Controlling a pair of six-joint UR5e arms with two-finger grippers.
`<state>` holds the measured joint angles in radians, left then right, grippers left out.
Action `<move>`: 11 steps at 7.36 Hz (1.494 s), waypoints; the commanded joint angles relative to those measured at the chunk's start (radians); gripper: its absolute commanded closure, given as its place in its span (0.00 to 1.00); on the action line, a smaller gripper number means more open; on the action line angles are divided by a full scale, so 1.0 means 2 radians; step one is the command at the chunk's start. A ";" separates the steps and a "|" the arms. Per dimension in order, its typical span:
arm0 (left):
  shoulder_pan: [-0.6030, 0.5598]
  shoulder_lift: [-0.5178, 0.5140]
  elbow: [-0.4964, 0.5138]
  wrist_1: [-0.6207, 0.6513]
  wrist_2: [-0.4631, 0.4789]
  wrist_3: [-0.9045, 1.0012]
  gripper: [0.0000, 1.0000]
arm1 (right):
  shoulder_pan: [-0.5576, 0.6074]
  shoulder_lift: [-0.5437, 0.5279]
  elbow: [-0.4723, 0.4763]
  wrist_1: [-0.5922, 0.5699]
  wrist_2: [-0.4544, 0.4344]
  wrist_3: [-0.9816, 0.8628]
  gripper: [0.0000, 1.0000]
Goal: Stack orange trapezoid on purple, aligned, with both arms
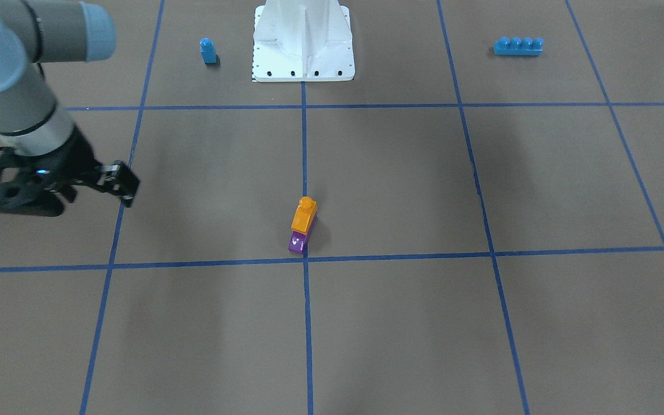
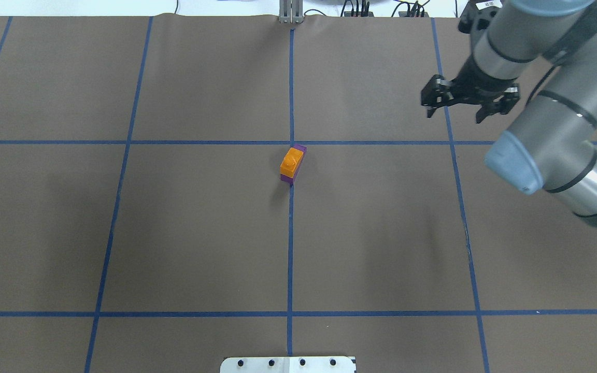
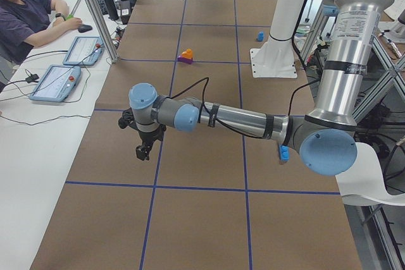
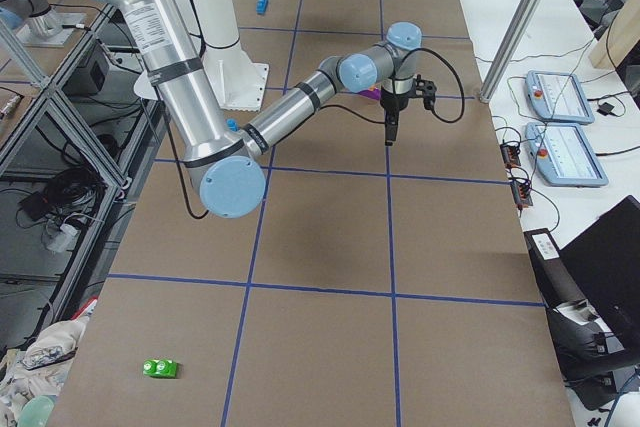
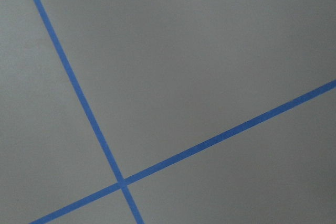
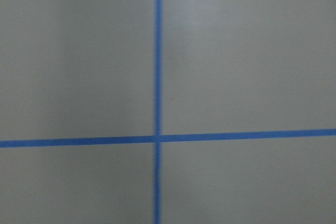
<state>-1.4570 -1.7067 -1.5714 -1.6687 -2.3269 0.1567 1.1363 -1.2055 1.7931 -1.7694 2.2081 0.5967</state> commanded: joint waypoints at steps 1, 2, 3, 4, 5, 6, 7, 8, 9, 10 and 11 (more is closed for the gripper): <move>-0.035 0.033 0.000 -0.017 -0.009 0.008 0.00 | 0.122 -0.053 -0.087 0.000 0.036 -0.245 0.00; -0.038 0.039 0.001 -0.027 -0.009 0.008 0.00 | 0.160 -0.068 -0.112 0.001 0.036 -0.294 0.00; -0.039 0.046 0.001 -0.029 -0.008 0.008 0.00 | 0.165 -0.078 -0.117 0.001 0.033 -0.293 0.00; -0.042 0.077 0.000 -0.030 -0.008 0.008 0.00 | 0.166 -0.103 -0.113 0.003 0.033 -0.303 0.00; -0.041 0.079 0.008 -0.034 -0.001 0.007 0.00 | 0.167 -0.117 -0.115 0.038 0.033 -0.301 0.00; -0.042 0.078 0.010 -0.031 0.004 0.003 0.00 | 0.184 -0.148 -0.109 0.061 0.038 -0.303 0.00; -0.042 0.076 0.022 -0.029 0.008 0.001 0.00 | 0.196 -0.173 -0.104 0.084 0.065 -0.305 0.00; -0.041 0.076 0.023 -0.029 0.022 0.001 0.00 | 0.206 -0.192 -0.103 0.101 0.105 -0.307 0.00; -0.042 0.075 0.022 -0.019 0.026 0.001 0.00 | 0.214 -0.199 -0.091 0.102 0.110 -0.307 0.00; -0.043 0.066 0.019 0.004 0.026 0.001 0.00 | 0.214 -0.214 -0.081 0.103 0.109 -0.307 0.00; -0.043 0.066 0.019 0.010 0.024 0.001 0.00 | 0.214 -0.218 -0.075 0.103 0.106 -0.307 0.00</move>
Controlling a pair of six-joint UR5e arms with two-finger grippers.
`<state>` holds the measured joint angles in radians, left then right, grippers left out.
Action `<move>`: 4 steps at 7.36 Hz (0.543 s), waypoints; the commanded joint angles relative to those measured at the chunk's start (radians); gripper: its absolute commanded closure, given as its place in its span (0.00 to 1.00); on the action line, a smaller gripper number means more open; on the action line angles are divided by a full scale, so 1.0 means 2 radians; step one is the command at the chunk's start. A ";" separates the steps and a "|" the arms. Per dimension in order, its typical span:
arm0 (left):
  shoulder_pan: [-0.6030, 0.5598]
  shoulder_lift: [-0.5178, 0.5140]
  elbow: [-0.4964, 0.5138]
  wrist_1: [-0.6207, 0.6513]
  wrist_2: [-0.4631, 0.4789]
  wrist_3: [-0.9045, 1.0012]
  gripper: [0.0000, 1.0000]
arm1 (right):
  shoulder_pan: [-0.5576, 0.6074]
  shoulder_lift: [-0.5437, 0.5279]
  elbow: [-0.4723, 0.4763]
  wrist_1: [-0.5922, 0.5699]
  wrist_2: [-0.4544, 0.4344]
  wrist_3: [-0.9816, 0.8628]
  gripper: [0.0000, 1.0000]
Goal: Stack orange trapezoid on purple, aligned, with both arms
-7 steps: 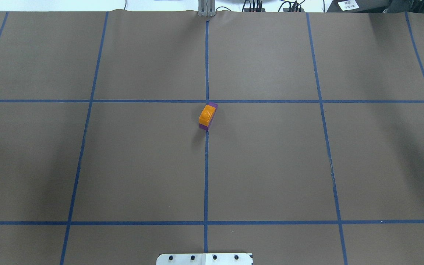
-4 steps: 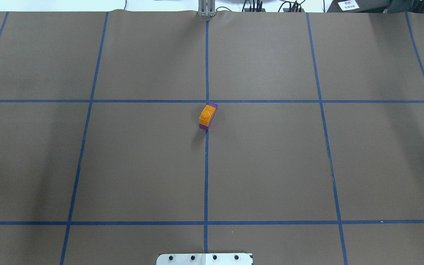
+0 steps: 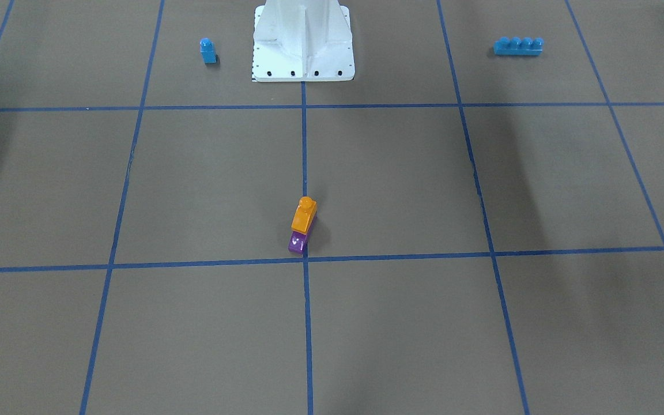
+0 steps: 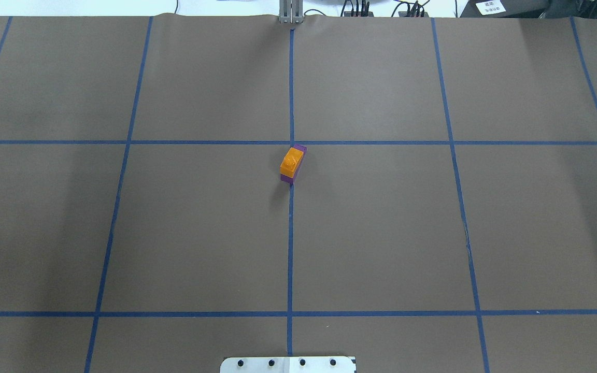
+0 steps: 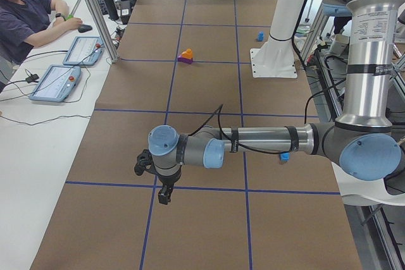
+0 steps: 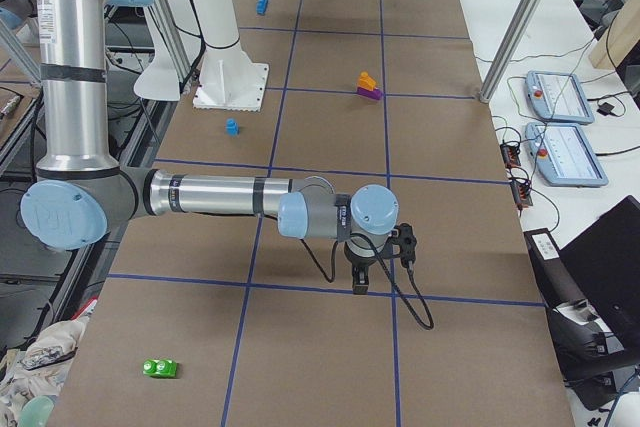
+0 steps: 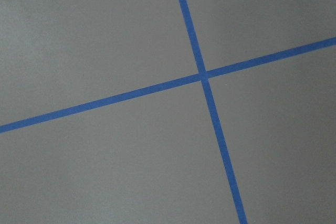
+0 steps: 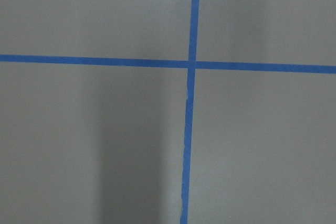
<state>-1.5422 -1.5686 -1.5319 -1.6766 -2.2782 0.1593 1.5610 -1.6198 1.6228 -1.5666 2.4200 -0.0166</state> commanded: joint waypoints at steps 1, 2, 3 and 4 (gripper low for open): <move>0.000 -0.003 -0.005 0.018 -0.003 0.000 0.00 | 0.003 -0.012 0.015 0.000 0.000 0.001 0.00; 0.000 -0.003 -0.016 0.034 -0.003 0.000 0.00 | 0.009 -0.012 0.027 -0.006 0.000 0.001 0.00; 0.000 -0.003 -0.030 0.058 -0.003 0.000 0.00 | 0.012 -0.012 0.031 -0.008 0.000 0.001 0.00; 0.000 -0.001 -0.029 0.060 -0.003 0.002 0.00 | 0.013 -0.007 0.032 -0.023 0.000 0.001 0.00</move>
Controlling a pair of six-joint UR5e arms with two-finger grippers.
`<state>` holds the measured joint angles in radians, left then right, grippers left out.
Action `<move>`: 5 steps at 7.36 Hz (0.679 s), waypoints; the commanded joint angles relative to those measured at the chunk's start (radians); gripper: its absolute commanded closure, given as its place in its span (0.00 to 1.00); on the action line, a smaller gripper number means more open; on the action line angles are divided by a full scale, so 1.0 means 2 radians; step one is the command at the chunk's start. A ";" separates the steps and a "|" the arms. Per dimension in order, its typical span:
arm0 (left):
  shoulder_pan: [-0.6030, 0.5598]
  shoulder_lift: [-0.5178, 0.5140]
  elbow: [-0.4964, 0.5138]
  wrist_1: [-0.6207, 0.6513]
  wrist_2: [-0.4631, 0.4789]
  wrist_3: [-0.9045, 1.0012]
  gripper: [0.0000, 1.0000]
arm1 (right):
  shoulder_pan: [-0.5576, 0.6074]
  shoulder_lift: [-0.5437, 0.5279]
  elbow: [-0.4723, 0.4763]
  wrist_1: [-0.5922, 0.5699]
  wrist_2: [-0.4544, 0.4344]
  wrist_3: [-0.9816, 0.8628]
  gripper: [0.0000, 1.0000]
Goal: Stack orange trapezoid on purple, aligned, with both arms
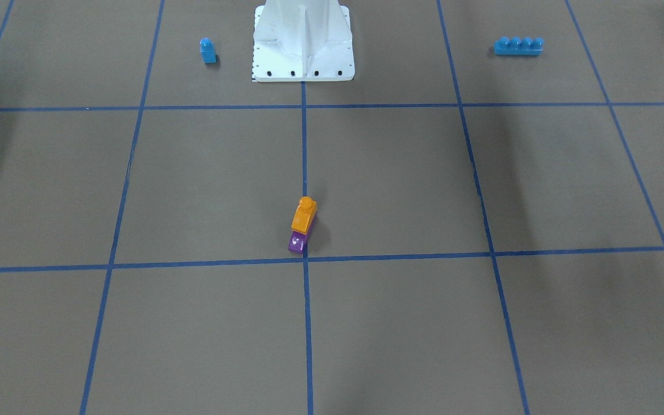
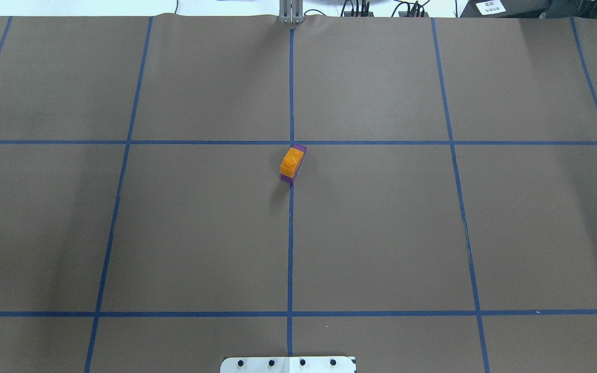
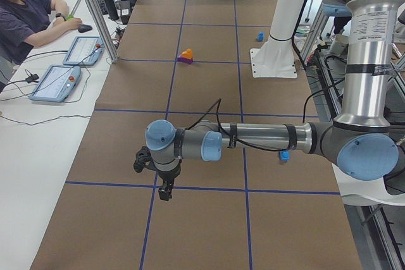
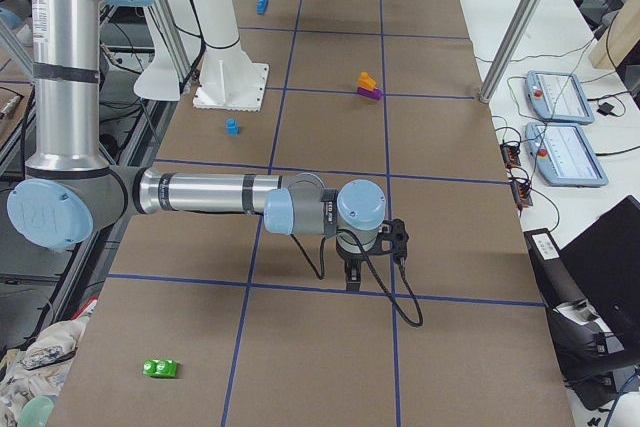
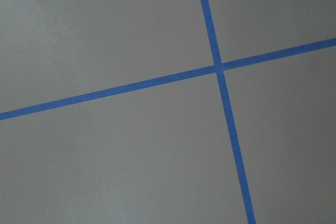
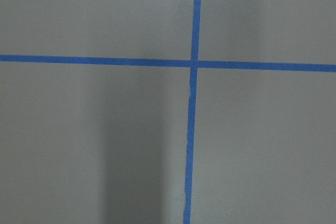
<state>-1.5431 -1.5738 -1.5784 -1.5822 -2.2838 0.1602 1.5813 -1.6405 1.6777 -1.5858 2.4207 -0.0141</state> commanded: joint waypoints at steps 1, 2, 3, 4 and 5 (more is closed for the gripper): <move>0.000 0.002 -0.004 0.013 -0.001 0.004 0.00 | 0.003 0.006 0.006 -0.018 0.000 0.000 0.00; 0.000 0.002 -0.005 0.013 -0.001 0.005 0.00 | -0.001 0.006 0.005 -0.019 0.000 0.000 0.00; 0.000 0.002 -0.006 0.013 -0.001 0.004 0.00 | -0.002 0.010 0.005 -0.019 0.000 0.000 0.00; 0.000 0.000 -0.007 0.013 -0.001 0.004 0.00 | -0.001 0.009 0.006 -0.019 0.001 0.000 0.00; 0.000 -0.001 -0.008 0.012 0.000 0.004 0.00 | -0.001 0.009 0.005 -0.019 0.001 0.000 0.00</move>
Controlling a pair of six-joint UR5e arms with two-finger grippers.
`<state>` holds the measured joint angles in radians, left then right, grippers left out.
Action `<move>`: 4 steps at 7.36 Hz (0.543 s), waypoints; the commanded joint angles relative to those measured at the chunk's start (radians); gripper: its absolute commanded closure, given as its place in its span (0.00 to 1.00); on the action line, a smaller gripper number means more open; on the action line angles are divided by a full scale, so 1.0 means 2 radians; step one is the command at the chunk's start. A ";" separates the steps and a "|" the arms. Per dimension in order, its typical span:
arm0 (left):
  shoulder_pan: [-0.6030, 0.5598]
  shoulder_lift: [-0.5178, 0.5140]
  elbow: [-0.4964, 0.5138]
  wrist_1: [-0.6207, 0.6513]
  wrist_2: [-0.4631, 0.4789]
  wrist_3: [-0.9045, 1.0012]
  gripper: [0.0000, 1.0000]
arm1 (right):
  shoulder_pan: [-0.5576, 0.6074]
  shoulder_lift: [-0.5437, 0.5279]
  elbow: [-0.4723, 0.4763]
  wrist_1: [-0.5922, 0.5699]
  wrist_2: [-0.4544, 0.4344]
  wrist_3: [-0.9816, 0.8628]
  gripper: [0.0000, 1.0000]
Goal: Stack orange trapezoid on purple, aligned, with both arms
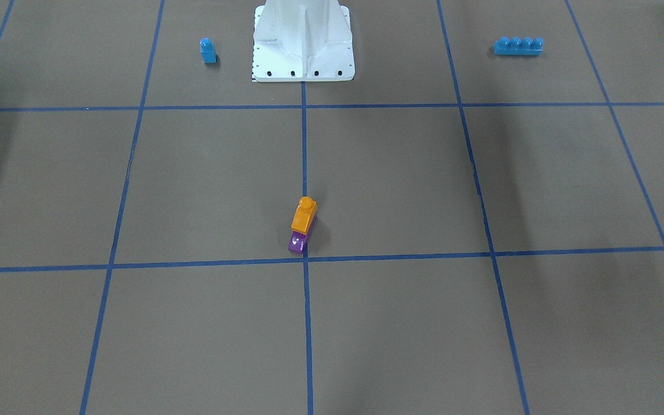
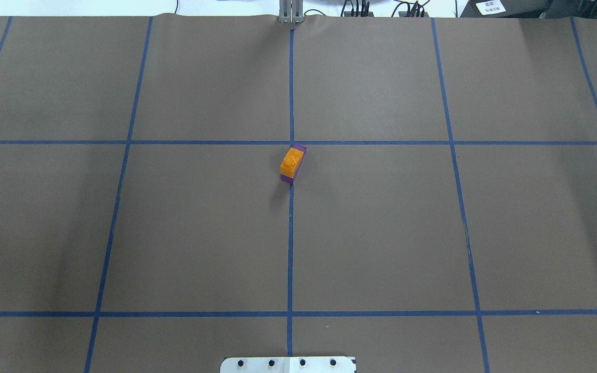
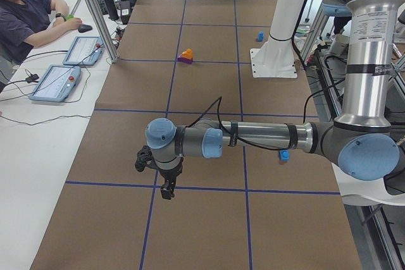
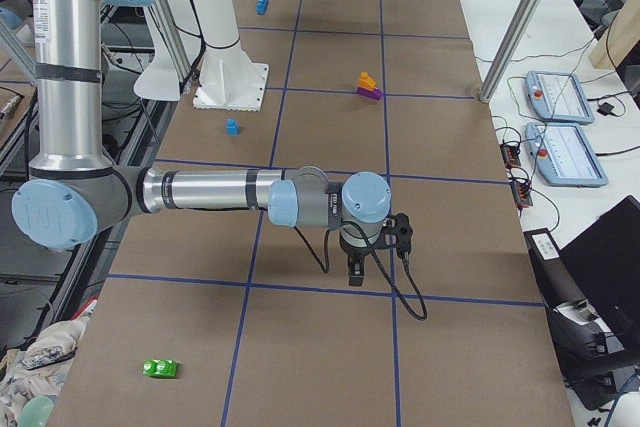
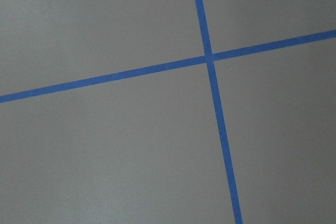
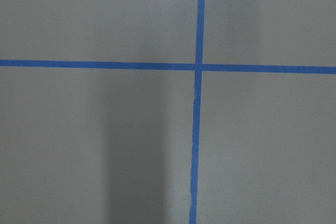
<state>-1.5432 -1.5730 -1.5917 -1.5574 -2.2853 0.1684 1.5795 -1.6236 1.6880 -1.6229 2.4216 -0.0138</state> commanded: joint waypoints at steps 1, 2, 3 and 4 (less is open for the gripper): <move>0.000 -0.001 -0.001 -0.001 0.001 -0.001 0.00 | 0.000 0.000 -0.001 0.001 0.000 0.000 0.00; -0.001 -0.001 -0.003 -0.001 0.000 -0.001 0.00 | 0.000 0.000 -0.001 0.001 0.000 0.000 0.00; -0.009 0.000 -0.003 -0.001 -0.002 0.001 0.00 | 0.000 -0.001 -0.001 0.001 0.000 0.001 0.00; -0.015 0.000 -0.004 -0.001 -0.009 0.001 0.00 | 0.000 -0.001 -0.002 0.001 0.000 0.001 0.00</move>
<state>-1.5582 -1.5740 -1.5978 -1.5585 -2.2912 0.1692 1.5800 -1.6249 1.6855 -1.6215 2.4208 -0.0128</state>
